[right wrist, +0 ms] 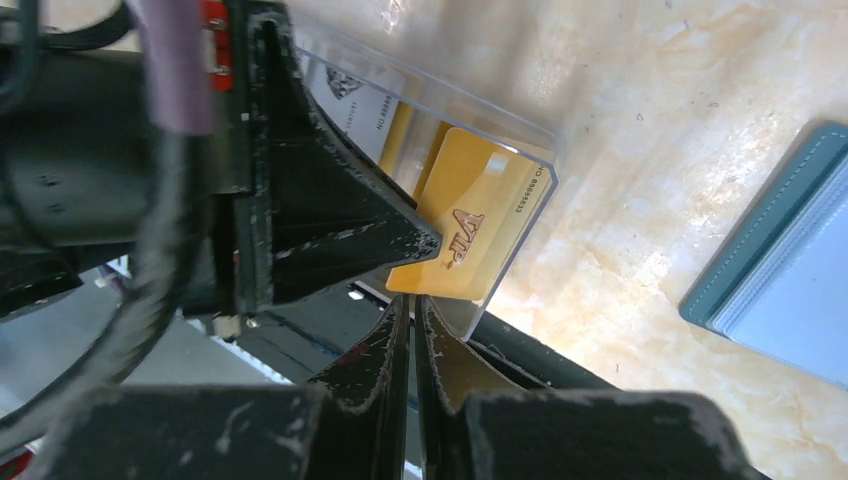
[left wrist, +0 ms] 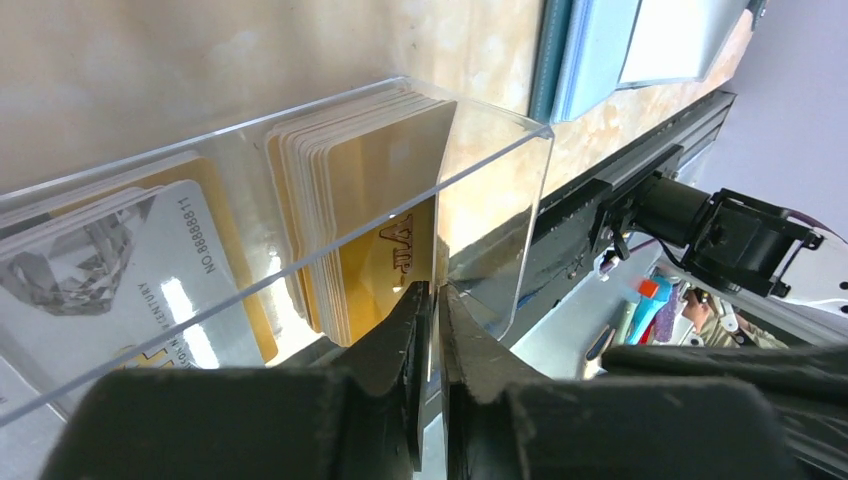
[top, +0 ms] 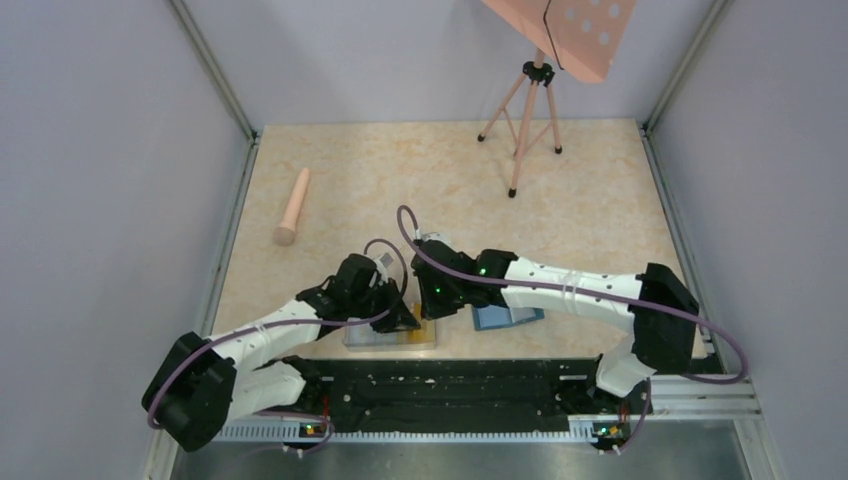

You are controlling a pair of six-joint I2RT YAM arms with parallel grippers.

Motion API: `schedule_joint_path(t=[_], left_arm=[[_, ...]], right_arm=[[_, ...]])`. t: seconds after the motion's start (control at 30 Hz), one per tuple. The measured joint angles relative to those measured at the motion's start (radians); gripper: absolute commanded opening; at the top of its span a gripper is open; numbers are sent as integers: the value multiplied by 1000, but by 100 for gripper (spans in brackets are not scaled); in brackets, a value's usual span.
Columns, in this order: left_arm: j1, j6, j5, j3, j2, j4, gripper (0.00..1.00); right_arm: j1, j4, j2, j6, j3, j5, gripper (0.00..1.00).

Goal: Put the credit cards into the card holder
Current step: Pick up the credit card from the storage box, then insert the credit card into the card holder.

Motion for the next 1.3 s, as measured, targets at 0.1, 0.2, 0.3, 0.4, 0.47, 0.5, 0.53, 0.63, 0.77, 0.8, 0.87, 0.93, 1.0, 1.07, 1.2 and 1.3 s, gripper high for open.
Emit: schedule_joint_path(t=[0.1,0.2,0.3,0.4,0.47,0.5,0.53,0.63,0.77,0.8,0.87,0.93,1.0,1.07,1.2,1.3], left_arm=[[-4,1,-6,0,12,-2,2],[-6,1,-6,3,12,-2,0],[-12,0,-12,10,8,-14,0],[-24,4,-42,35,-42,-73,0],[-28,7,-61,59,-105,-122,0],[-29,9,-66,68,-132,-141,0],[-30,13,-76,82,-170,-166,0],[-31,23,-93,117,-260,-199,0],[-31,22,-71,129,-338,-190,0],[-31,19,-55,129,-347,-177,0],[-31,5,-14,126,-354,-126,0],[-31,-10,31,121,-354,-63,0],[-31,-29,77,110,-354,5,0],[-31,-45,114,103,-354,61,0],[-31,-61,159,101,-354,129,0],[-31,-72,178,101,-354,157,0]], right_arm=[[-1,-2,-35,1,0,14,10],[-8,0,-60,3,-16,19,27],[-22,1,-95,12,-63,16,45],[-58,19,-162,15,-143,-12,62],[-89,36,-214,19,-193,-29,72],[-108,49,-249,21,-223,-43,75],[-128,61,-291,22,-255,-58,78],[-188,123,-421,27,-346,-122,82],[-295,249,-584,54,-470,-252,83],[-319,285,-614,64,-497,-288,82],[-370,374,-663,98,-557,-380,80],[-395,461,-677,127,-601,-459,76],[-402,539,-671,156,-627,-525,68],[-402,628,-661,186,-649,-586,62],[-402,795,-639,262,-676,-668,56],[-402,910,-615,307,-677,-718,45]])
